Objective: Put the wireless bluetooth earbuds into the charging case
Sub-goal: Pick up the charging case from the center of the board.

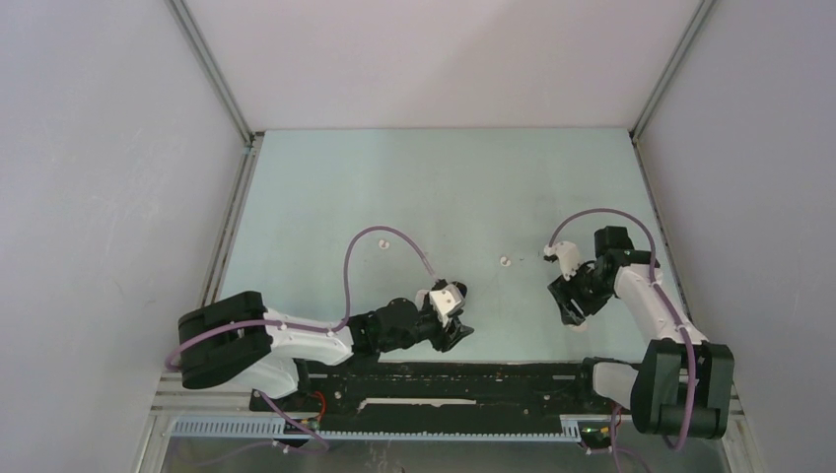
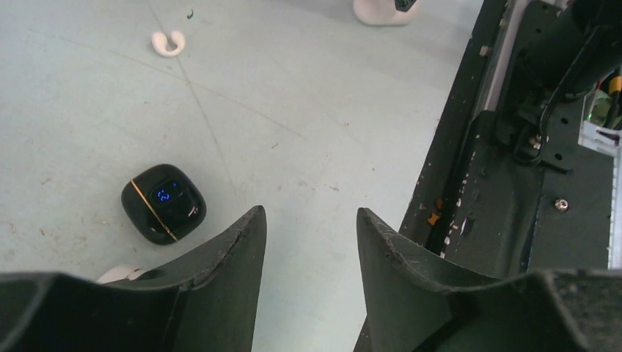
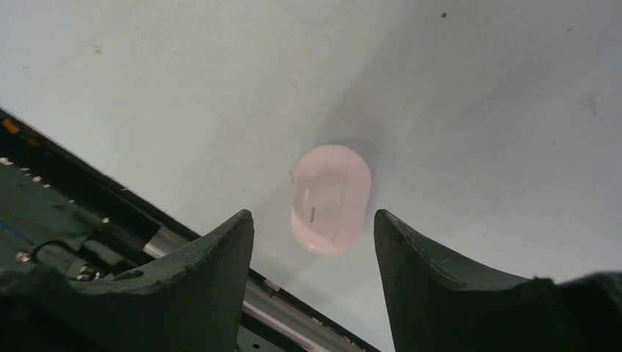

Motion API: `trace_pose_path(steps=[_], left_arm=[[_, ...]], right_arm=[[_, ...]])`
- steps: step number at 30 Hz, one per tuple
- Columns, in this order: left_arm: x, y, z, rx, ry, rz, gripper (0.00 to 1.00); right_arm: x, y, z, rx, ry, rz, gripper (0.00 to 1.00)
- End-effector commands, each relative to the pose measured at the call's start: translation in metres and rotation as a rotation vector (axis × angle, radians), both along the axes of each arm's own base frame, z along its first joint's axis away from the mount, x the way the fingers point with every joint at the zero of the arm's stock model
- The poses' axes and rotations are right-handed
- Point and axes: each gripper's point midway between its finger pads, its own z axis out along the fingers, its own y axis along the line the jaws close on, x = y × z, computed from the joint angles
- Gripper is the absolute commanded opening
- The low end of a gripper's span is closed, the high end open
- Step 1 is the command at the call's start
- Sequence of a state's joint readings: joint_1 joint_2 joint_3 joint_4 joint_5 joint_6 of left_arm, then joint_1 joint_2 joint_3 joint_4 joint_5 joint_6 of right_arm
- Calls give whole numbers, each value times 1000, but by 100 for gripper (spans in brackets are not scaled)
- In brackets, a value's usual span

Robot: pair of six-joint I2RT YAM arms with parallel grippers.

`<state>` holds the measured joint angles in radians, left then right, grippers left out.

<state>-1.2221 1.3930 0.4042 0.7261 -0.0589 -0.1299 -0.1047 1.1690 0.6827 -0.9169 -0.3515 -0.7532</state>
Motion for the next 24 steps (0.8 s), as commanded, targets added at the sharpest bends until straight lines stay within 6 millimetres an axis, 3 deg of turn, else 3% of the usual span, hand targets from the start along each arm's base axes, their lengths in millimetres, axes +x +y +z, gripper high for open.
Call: trace_pose_path(steps=[1,9,12,15,17,20,24], left_arm=[[3,-1,8,12,-29,6,56],[2,-4,7,23,-18,-5,56],[5,-3,6,26,-11,16,56],[11,-3,0,44,6,48,56],[17,-3,-3,50,27,78,56],[29,1,1,7,93,128,56],[33,1,34,-138,192,142,58]], right_arm=[[17,-16,-11,-141,-38,-64,64],[6,-23,-30,-189,73,-65,61],[3,-23,-33,-190,92,-53,54],[3,-21,-33,-180,91,-32,39],[5,-16,-27,-166,62,1,31],[11,2,-8,-128,-44,77,28],[13,41,27,-53,-244,237,29]])
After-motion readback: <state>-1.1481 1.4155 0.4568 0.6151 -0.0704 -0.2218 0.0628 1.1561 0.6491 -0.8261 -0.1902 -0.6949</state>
